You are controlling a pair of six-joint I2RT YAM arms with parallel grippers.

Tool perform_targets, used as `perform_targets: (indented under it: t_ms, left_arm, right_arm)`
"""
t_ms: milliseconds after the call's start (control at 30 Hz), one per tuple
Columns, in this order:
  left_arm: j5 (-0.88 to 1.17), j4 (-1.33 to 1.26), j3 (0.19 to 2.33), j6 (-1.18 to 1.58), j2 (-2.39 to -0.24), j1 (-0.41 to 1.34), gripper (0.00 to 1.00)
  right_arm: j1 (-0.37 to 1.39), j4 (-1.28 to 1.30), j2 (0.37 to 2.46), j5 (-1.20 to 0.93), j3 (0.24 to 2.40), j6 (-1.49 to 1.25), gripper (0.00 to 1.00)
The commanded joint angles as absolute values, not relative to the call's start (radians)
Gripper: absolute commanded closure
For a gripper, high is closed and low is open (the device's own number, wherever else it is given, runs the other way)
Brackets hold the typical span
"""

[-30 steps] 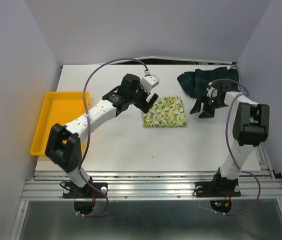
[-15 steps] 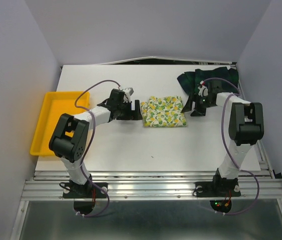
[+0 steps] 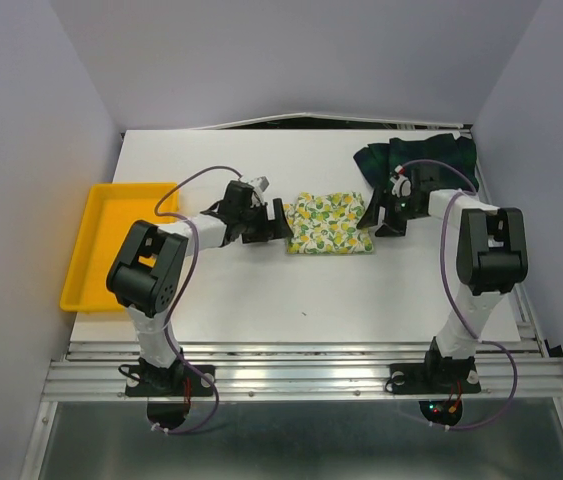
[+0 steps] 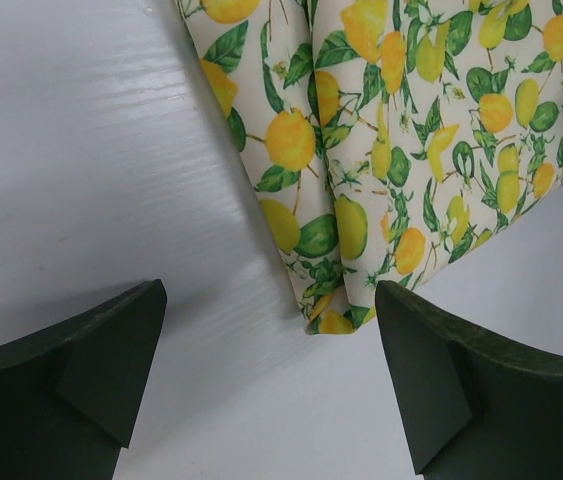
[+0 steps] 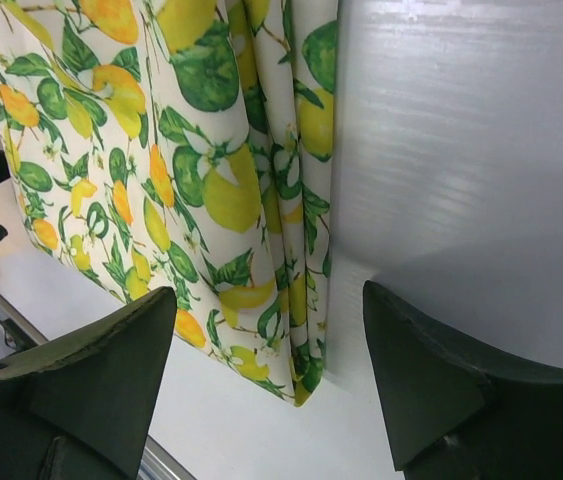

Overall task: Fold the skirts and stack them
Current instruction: Neatly place the folded skirt to the corner

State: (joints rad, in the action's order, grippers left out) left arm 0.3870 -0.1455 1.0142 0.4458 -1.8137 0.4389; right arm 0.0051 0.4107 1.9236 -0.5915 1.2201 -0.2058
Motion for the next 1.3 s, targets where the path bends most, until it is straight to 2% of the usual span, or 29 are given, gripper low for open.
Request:
perform_targets:
  t_ms: [0,433,567,667,733,767,800,833,867,900,933,967,1100,1133,1200,1267]
  left_arm:
    - [0.403,-0.153,0.986,0.488,-1.813,0.46,0.01]
    - [0.335,-0.063,1.028,0.554,-1.871,0.546,0.09]
    - [0.304,-0.049,1.045,0.557,-1.897,0.548,0.11]
    - [0.29,-0.045,1.069,0.558,-1.928,0.548,0.16]
    - [0.295,-0.034,1.094,0.555,-1.943,0.549,0.26]
    - [0.291,-0.031,1.103,0.552,-1.956,0.549,0.31]
    - [0.288,-0.028,1.111,0.546,-1.957,0.549,0.36]
    - [0.278,-0.02,1.123,0.546,-1.959,0.549,0.47]
    - [0.275,-0.018,1.127,0.545,-1.96,0.549,0.52]
    - [0.259,-0.014,1.14,0.54,-1.959,0.552,0.63]
    - [0.246,-0.008,1.147,0.535,-1.956,0.555,0.69]
    - [0.227,-0.003,1.157,0.52,-1.95,0.567,0.77]
    - [0.157,0.052,1.204,0.499,-1.936,0.595,0.9]
    - [0.132,0.076,1.218,0.492,-1.937,0.6,0.93]
    - [0.123,0.092,1.245,0.469,-1.948,0.61,1.0]
    - [0.097,0.129,1.293,0.454,-1.957,0.618,1.0]
  right_arm:
    - [0.018,0.566,1.927,-0.405,1.172,-0.163,0.18]
    - [0.051,0.566,1.908,-0.459,1.098,-0.184,0.21]
    - [0.071,0.552,1.931,-0.486,1.101,-0.195,0.27]
    - [0.071,0.534,1.956,-0.495,1.115,-0.195,0.37]
    - [0.071,0.52,1.962,-0.485,1.124,-0.199,0.39]
    - [0.071,0.511,1.959,-0.48,1.124,-0.205,0.45]
    - [0.071,0.5,1.951,-0.474,1.121,-0.21,0.47]
    - [0.071,0.471,1.925,-0.462,1.112,-0.219,0.51]
    - [0.071,0.456,1.913,-0.454,1.111,-0.221,0.54]
    - [0.08,0.443,1.899,-0.45,1.108,-0.221,0.57]
    - [0.08,0.425,1.887,-0.436,1.108,-0.222,0.6]
    - [0.089,0.417,1.866,-0.431,1.117,-0.216,0.67]
    - [0.11,0.408,1.847,-0.397,1.161,-0.198,0.88]
    - [0.124,0.414,1.85,-0.375,1.173,-0.19,0.98]
    - [0.137,0.42,1.856,-0.354,1.21,-0.181,0.99]
    - [0.161,0.428,1.858,-0.322,1.23,-0.166,0.99]
